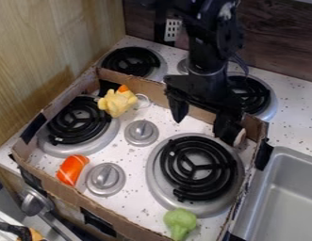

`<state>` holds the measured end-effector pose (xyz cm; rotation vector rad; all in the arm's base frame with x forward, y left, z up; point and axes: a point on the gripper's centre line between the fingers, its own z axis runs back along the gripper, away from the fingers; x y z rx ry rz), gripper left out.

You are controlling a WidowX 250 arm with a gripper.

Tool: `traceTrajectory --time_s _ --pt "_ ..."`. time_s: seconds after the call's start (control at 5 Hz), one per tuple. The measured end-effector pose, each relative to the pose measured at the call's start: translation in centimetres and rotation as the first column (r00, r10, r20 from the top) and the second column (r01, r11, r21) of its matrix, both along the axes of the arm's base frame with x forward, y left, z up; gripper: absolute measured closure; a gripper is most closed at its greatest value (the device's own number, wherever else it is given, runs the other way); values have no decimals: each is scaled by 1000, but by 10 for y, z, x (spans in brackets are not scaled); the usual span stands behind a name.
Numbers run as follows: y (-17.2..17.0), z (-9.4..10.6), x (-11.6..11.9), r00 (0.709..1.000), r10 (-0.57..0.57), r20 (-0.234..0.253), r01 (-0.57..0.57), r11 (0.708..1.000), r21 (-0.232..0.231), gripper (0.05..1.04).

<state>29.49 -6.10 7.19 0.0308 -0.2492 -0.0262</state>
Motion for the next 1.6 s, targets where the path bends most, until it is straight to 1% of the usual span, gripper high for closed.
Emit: traceTrajectory --time_s 0.2,0.4,0.6,0.8,1.0,1.2,1.4,1.6 --pt "2 8 -8 1000 13 -23 -13 1000 2 85" --pt "15 15 -15 993 28 -118 -32 999 -31 85" --pt "37 24 -17 982 21 -190 -35 997 -72 85" --pt "54 24 -18 980 -6 -198 -10 997 -78 85" --pt "66 21 -18 982 -11 -188 -4 997 -79 85" --pt "72 21 -24 986 -13 -168 0 997 -77 85" --pt "76 17 -29 985 -14 -170 0 997 -78 85" --pt "76 19 -35 989 7 -148 -17 997 -69 85"
